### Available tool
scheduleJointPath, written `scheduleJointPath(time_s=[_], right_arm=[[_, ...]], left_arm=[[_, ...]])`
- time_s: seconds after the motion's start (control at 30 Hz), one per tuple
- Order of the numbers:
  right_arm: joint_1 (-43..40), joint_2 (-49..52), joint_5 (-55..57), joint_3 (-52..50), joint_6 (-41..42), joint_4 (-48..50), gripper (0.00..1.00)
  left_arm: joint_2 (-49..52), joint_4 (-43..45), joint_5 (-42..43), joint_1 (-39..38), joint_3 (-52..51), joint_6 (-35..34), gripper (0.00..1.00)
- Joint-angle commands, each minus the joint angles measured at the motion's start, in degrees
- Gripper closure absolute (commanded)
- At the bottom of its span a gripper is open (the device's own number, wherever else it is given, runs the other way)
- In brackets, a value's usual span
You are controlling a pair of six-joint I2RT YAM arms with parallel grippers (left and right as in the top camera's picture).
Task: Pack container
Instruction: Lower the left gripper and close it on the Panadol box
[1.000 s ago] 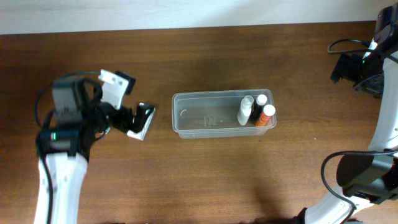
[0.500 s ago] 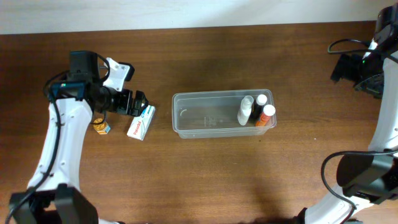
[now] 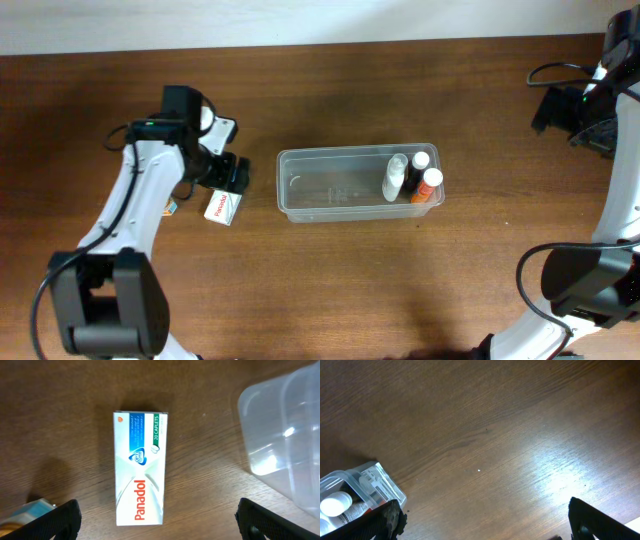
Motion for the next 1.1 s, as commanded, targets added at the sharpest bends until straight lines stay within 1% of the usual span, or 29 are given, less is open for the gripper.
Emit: scheduleJointPath(time_s=[0.0,0.5,0.73,1.07], right_arm=[[0.0,0.3,0.7,-0.3,0.5,0.0,0.02],[0.0,0.3,0.7,-0.3,0.5,0.0,0.02],[0.0,0.3,0.7,-0.3,0.5,0.0,0.02],[0.0,0.3,0.7,-0.3,0.5,0.0,0.02]], left_arm=[[3.0,0.1,-3.3,-0.4,1.2,-1.0,0.01],[10.4,0.5,-3.4,0.6,1.2,-1.0,0.01],[13.7,1.2,-5.7,0.6,1.2,-1.8,0.01],[14.4,3.2,-5.7,0.6,1.2,-1.8,0.01]])
